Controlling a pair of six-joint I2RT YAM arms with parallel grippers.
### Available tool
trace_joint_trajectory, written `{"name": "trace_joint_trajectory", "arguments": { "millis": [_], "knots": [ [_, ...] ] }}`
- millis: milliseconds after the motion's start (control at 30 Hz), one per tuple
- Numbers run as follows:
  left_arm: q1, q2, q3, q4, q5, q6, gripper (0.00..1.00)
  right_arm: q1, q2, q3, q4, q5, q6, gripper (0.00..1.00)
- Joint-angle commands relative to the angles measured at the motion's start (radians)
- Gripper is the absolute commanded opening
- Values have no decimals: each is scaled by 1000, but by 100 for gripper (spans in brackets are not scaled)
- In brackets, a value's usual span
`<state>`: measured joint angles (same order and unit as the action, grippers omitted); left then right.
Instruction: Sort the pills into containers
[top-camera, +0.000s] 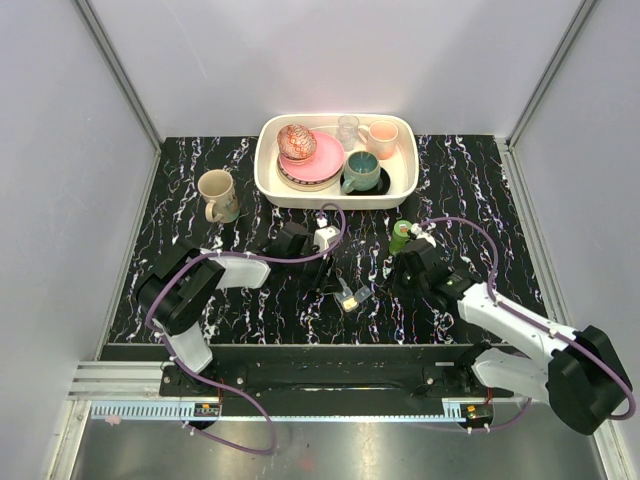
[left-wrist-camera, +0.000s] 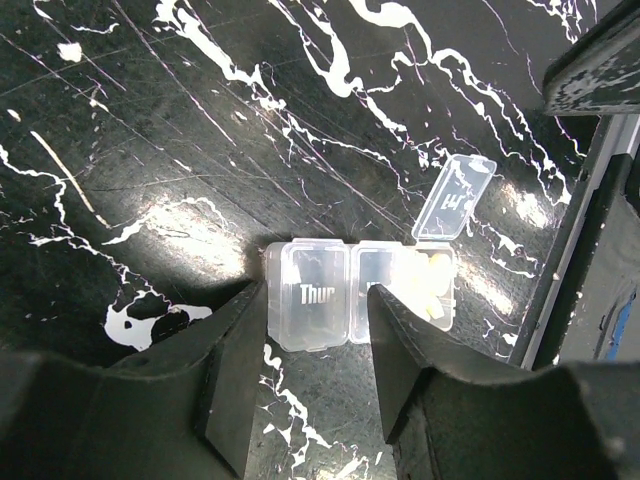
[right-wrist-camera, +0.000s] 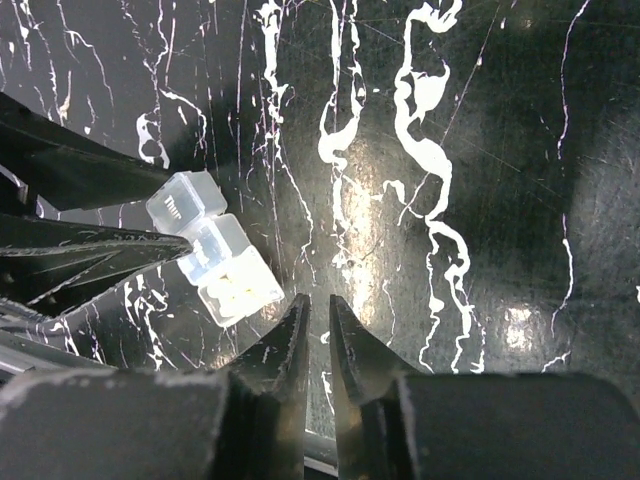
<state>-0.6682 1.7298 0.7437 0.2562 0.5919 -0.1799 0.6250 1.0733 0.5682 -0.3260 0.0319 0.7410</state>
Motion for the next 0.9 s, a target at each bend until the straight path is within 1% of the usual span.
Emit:
{"name": "trace_joint_trajectory", "arguments": {
  "millis": [0,100,200,333,500,533,700,867],
  "knots": [
    [-10,17,-21,-32,-18,23,47,-11,49,-1,74,0,20,14],
    [-13,14,-27,-34,-18,23,45,-15,92,7,93,3,15,8],
    [-14,16,-32,-35,-18,23,43,-13,129,12,114,8,3,4],
    [-21,17,-32,-44,-24,26,42,-13,178,19,136,20,-12,0],
    [-24,24,-24,-55,-32,26,42,-13,212,25,177,-29,-55,0],
    [-24,24,-23,-55,-32,26,42,-13,212,25,191,-76,-61,0],
    [-28,27,-20,-55,-38,19,42,-15,197,15,237,-184,-95,0],
    [-33,30,-14,-58,-41,17,42,-15,192,6,300,-357,-104,0]
  ]
}}
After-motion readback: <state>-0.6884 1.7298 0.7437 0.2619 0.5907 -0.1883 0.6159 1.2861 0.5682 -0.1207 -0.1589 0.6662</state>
